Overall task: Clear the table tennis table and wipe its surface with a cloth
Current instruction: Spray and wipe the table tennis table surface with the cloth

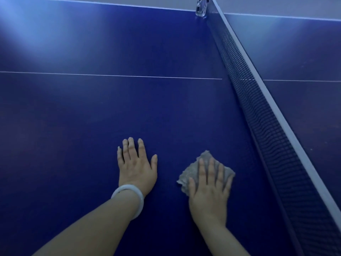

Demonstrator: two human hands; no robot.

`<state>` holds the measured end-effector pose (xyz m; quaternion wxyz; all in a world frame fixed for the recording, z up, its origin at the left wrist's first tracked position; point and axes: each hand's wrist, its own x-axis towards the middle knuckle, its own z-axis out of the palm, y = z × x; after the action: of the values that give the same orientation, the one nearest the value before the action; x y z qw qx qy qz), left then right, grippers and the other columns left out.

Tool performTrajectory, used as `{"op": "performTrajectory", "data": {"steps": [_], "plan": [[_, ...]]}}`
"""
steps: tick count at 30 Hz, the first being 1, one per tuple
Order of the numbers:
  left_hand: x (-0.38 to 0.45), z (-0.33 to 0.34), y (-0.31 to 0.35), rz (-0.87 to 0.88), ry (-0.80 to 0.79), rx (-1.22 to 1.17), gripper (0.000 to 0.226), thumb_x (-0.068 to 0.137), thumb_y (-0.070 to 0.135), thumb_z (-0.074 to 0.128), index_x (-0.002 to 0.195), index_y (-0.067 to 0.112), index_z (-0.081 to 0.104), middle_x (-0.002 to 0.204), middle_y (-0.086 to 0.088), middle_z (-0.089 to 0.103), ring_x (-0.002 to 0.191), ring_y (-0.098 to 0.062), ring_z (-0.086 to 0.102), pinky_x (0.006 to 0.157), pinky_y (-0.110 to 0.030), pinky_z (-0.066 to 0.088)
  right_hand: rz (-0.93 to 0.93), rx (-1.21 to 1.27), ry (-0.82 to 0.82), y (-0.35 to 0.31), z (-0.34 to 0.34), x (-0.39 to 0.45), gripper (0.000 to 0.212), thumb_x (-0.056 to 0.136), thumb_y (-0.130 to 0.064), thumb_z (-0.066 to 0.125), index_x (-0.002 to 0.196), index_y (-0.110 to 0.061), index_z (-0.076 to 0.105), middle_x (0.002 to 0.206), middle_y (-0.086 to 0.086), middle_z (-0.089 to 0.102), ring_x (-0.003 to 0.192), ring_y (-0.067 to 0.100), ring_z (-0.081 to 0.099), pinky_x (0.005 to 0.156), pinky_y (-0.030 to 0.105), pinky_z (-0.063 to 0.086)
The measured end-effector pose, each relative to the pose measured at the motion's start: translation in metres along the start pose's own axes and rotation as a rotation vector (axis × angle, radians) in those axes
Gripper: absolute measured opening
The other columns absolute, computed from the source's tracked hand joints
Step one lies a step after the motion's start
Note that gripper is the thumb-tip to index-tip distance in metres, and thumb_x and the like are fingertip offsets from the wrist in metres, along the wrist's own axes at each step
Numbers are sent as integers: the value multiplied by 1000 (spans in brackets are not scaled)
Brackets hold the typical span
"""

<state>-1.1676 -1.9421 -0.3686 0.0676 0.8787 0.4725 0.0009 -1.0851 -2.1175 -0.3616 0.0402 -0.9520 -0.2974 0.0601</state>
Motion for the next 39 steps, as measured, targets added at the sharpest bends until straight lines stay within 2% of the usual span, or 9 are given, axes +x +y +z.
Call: {"op": "performTrajectory", "data": {"steps": [9, 18, 23, 26, 29, 31, 33, 35, 39], "plan": [[-6, -22, -47, 138, -106, -461, 59, 101, 40, 38, 154, 25, 18, 163, 4, -1, 149, -12, -11, 120, -32, -5, 5, -20, 45, -11, 11, -3, 68, 95, -57, 4, 156, -27, 4, 164, 0, -1, 151, 22, -9, 120, 51, -8], [-47, -23, -162, 123, -7, -81, 71, 95, 54, 11, 156, 20, 3, 163, -4, -4, 150, -19, -11, 121, -35, -9, 129, -16, -9, -55, 8, -31, 65, 95, -56, -3, 152, -27, -12, 164, 4, -8, 150, 28, -10, 118, 57, -3], [-47, -20, -162, 135, 15, -67, 69, 97, 53, 11, 156, 19, 5, 164, -6, -1, 150, -19, -9, 121, -36, -8, -315, 30, 0, -121, 24, -65, 64, 98, -51, 18, 155, -22, 18, 163, 6, 10, 151, 30, 4, 118, 59, 6], [-45, -19, -164, 131, 7, -51, 69, 95, 54, 7, 156, 21, 1, 163, -4, -4, 149, -18, -12, 120, -35, -11, -455, -29, -25, -100, 21, -25, 63, 97, -53, 9, 155, -29, 3, 164, -2, -3, 151, 21, -8, 119, 54, 0], [-45, -18, -163, 130, 15, -49, 69, 95, 53, 6, 156, 21, 3, 163, -4, -2, 150, -19, -11, 121, -36, -10, -131, -33, -26, -63, 10, 42, 61, 97, -53, 2, 154, -31, -9, 163, -1, -11, 150, 23, -11, 119, 55, -7], [-45, -18, -163, 128, 20, -43, 69, 95, 53, 7, 156, 20, 5, 163, -5, 0, 150, -20, -9, 121, -37, -8, 141, 44, -67, -55, -2, 77, 62, 100, -52, 10, 156, -29, -4, 164, 2, -10, 150, 26, -11, 118, 58, -7], [-45, -19, -162, 130, 18, -44, 69, 96, 52, 9, 156, 20, 6, 163, -5, 1, 150, -20, -7, 122, -37, -7, 229, 86, -77, -74, -6, 94, 63, 101, -51, 14, 157, -25, 1, 164, 4, -9, 150, 30, -10, 117, 60, -5], [-45, -19, -162, 128, 15, -50, 68, 96, 52, 10, 156, 20, 5, 163, -5, 0, 150, -20, -8, 121, -37, -9, 49, 88, -83, -113, -3, 92, 61, 101, -48, 15, 157, -26, 2, 164, 3, -7, 150, 30, -9, 117, 60, -6], [-46, -20, -162, 126, 20, -71, 68, 96, 52, 10, 156, 20, 6, 164, -5, 0, 150, -19, -9, 120, -36, -9, -622, -57, -101, -153, 17, 53, 64, 94, -57, -1, 154, -35, -6, 163, -7, -13, 149, 18, -19, 118, 50, -16]]}}
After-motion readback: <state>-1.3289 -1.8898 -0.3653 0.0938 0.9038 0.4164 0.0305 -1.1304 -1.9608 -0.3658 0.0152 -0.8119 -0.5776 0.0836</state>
